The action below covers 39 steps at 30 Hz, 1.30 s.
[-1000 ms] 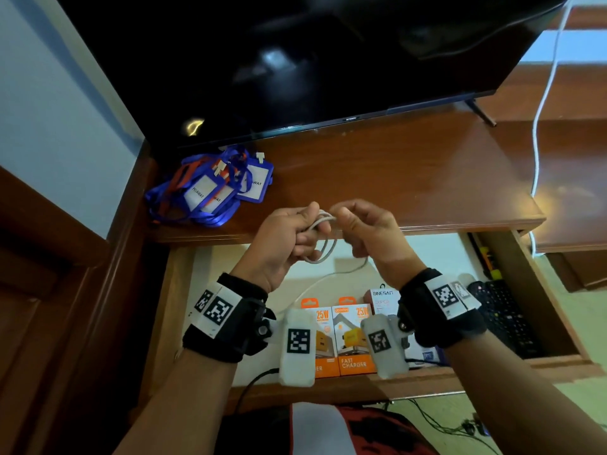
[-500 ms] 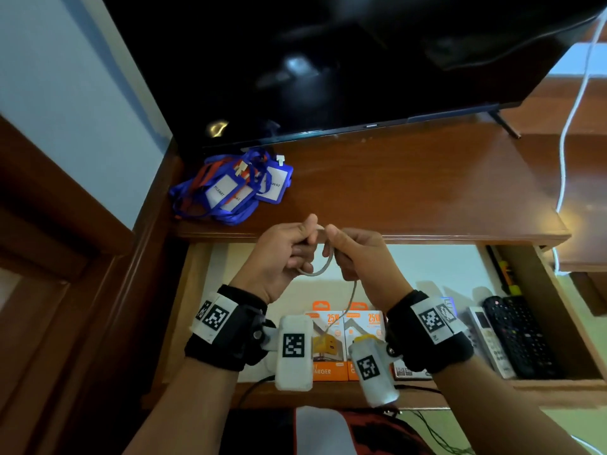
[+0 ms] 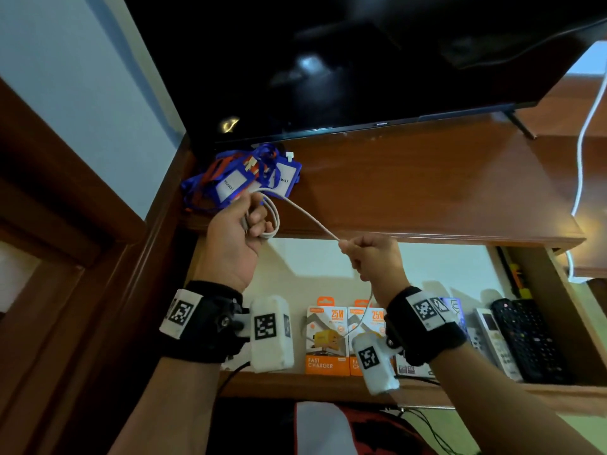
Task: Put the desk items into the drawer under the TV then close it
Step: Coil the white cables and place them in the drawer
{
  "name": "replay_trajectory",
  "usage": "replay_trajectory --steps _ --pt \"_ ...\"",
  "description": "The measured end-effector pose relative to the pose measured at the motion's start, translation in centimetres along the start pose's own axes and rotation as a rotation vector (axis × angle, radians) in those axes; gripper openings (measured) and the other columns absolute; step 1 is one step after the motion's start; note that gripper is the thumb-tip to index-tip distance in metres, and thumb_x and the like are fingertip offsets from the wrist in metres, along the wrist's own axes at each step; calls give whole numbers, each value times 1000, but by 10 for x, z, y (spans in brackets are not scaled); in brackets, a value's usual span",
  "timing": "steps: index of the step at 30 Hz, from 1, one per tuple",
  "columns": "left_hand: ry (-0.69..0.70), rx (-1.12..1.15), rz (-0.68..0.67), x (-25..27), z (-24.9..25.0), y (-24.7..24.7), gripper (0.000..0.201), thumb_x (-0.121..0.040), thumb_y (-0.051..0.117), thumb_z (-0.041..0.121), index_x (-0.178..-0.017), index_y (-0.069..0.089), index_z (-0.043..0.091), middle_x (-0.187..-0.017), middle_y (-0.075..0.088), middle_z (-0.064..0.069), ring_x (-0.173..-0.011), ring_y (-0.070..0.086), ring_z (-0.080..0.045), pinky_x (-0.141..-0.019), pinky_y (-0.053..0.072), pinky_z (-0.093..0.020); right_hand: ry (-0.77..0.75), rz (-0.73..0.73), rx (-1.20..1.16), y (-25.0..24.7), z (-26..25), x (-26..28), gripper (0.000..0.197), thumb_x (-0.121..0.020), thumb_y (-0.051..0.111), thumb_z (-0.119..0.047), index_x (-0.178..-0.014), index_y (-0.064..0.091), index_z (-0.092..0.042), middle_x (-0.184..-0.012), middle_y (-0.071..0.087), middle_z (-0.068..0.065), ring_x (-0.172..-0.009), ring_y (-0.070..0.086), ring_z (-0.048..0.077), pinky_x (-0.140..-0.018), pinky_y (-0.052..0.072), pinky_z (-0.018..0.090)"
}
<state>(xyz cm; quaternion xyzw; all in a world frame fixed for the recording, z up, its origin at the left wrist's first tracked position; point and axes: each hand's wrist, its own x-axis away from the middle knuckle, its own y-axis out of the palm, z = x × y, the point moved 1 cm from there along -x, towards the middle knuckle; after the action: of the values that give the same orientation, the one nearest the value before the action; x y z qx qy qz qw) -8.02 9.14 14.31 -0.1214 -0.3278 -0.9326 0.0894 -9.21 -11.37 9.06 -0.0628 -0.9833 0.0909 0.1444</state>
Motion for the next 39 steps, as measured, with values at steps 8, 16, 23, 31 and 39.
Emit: replay_trajectory --steps 8,16,23,31,39 --pt "175 -448 18 1 -14 14 34 -102 37 22 -84 64 13 -57 46 3 -51 43 -8 -61 41 -24 -160 -422 298 2 -24 13 26 -87 66 -15 -61 64 -8 -46 44 2 -39 35 9 -44 31 18" --pt "45 -675 -106 14 -42 38 33 -102 37 20 -91 65 7 -71 65 -6 -61 63 -7 -69 50 -26 -265 -505 10 -19 -45 9 36 -95 51 -10 -60 59 -11 -41 34 -4 -40 25 10 -41 23 18" --pt "-161 -461 -194 13 -62 46 31 -101 39 18 -94 63 0 -65 66 -11 -57 65 -19 -63 54 -29 -247 -329 -15 -31 -37 -2 35 -96 51 -16 -65 61 -2 -40 37 -4 -37 26 6 -40 24 16" --pt "-295 -495 -308 11 -71 54 36 -100 38 22 -77 60 4 -46 44 -2 -42 48 -15 -48 46 -24 -289 -216 64 -36 -32 -12 37 -87 66 -23 -64 63 6 -37 43 -7 -34 31 5 -39 27 14" --pt "-307 -295 -196 7 -51 41 33 -96 43 25 -66 50 13 -44 28 6 -37 26 -10 -60 36 -28 -122 -271 -232 -56 -5 -17 20 -75 72 -19 -65 59 -8 -47 37 -3 -42 27 10 -41 22 18"
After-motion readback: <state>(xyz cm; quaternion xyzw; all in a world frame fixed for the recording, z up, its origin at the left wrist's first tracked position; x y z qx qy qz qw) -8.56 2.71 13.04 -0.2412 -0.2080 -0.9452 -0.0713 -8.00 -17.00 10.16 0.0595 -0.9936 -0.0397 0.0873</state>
